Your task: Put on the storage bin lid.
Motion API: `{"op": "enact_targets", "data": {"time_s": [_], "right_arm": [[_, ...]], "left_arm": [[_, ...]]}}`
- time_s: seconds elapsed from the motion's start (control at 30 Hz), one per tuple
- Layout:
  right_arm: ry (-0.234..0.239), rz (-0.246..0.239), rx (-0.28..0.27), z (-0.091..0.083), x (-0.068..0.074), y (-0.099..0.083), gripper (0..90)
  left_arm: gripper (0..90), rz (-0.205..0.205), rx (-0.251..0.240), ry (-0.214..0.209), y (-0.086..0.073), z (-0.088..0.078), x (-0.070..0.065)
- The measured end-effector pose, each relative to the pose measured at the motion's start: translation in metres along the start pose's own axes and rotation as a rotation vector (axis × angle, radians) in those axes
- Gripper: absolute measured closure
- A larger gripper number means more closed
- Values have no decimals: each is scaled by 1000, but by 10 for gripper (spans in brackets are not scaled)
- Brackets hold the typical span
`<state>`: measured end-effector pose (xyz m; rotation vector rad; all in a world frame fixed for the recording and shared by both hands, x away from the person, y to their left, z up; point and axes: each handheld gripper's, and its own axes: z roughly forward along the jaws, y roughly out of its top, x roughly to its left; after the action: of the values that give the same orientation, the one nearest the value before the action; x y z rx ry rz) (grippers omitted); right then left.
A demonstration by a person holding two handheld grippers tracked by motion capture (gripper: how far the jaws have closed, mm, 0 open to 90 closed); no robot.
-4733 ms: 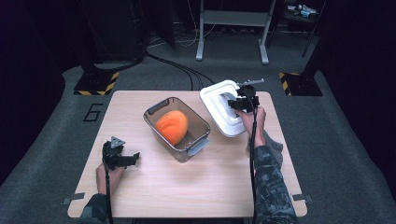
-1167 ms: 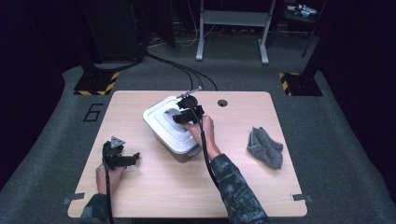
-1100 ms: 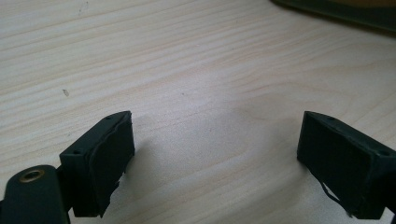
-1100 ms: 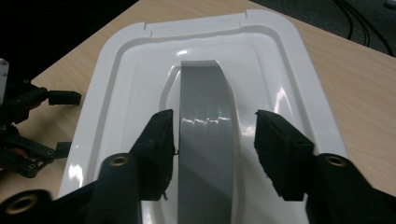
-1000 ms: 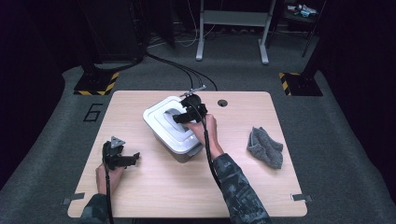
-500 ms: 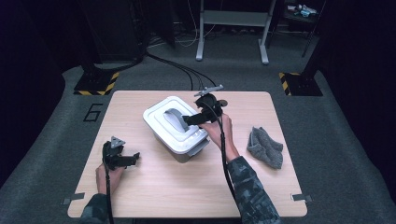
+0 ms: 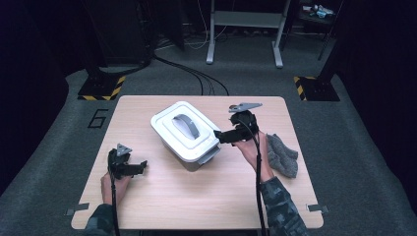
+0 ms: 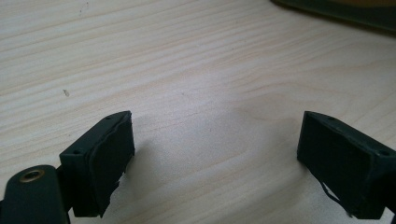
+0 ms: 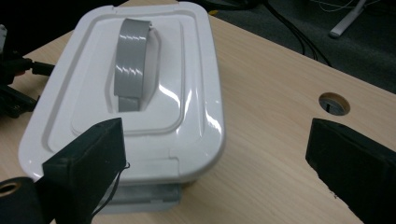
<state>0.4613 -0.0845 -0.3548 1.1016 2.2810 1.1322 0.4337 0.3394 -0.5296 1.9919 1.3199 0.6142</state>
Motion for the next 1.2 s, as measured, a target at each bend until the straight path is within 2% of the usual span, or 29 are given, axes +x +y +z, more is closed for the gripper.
{"op": "enact_targets", "data": {"time_s": [0.2, 0.3, 0.67, 0.8, 0.97, 1.07, 1.17, 1.2], "right_arm": [[-28, 11, 3, -11, -10, -30, 43], [-23, 38, 10, -13, -16, -50, 43], [-47, 95, 47, -8, -26, -117, 47], [-47, 110, 71, 0, -25, -141, 49], [-61, 88, 126, 14, -18, -166, 51], [-88, 65, 120, 19, -14, -178, 52], [-85, 82, 122, 21, -12, -186, 52], [-87, 71, 117, 22, -13, -189, 51]], "left_arm": [[108, -2, -12, 3, 0, 1, 0], [108, -2, -12, 4, 0, 1, 0], [108, -3, -12, 4, 0, 1, 0], [108, -2, -9, 4, 0, 1, 0], [108, -1, 0, 1, 0, 0, 0], [108, -2, -9, 4, 0, 1, 0], [107, -3, -11, 5, 0, 1, 0], [108, -3, -11, 6, 0, 1, -1]]}}
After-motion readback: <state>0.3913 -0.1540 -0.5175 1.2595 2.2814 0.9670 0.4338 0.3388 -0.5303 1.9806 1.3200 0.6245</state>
